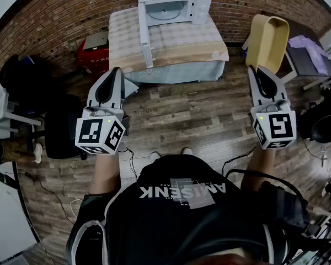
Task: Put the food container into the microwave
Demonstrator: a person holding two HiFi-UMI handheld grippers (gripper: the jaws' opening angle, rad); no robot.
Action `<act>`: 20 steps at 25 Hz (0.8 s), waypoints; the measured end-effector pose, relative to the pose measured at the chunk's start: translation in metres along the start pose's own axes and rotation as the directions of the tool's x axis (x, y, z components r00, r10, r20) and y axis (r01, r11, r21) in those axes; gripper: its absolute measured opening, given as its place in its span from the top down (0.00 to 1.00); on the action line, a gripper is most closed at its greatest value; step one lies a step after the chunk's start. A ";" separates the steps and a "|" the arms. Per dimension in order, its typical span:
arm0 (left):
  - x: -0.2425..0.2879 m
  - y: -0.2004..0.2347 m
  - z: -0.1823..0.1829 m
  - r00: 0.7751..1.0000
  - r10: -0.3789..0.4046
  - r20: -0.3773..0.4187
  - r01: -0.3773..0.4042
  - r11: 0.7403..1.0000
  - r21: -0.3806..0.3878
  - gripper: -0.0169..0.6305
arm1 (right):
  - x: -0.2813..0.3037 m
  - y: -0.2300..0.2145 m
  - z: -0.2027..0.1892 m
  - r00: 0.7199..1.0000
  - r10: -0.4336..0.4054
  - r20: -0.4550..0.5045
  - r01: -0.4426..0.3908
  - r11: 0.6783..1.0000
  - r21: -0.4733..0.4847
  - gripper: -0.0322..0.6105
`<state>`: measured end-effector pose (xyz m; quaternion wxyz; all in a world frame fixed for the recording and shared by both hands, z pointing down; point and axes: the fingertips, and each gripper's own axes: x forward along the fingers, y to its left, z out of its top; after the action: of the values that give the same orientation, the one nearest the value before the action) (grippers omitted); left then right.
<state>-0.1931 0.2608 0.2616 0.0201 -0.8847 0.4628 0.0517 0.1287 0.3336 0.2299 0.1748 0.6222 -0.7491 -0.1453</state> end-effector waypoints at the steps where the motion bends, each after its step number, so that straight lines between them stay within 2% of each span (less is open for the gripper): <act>1: 0.000 -0.001 -0.001 1.000 0.001 -0.004 -0.001 1.000 -0.004 0.95 | 0.000 -0.001 0.000 1.000 0.002 -0.001 -0.002 1.000 0.002 0.87; 10: 0.005 -0.010 -0.002 1.000 -0.011 -0.013 0.010 1.000 -0.022 0.95 | -0.002 -0.004 -0.003 1.000 0.013 0.001 -0.013 1.000 0.008 0.87; 15: 0.010 -0.017 -0.001 1.000 -0.015 -0.008 0.015 1.000 -0.013 0.95 | -0.003 -0.002 -0.004 0.998 0.057 0.036 -0.058 0.998 0.029 0.87; 20: 0.016 -0.027 0.001 1.000 -0.018 -0.005 0.018 1.000 -0.001 0.95 | -0.005 -0.012 -0.010 0.998 0.056 0.031 -0.057 0.998 0.035 0.87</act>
<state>-0.1621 0.2632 0.2588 0.0190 -0.8891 0.4547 0.0494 0.1445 0.3365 0.2331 0.1562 0.6017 -0.7714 -0.1363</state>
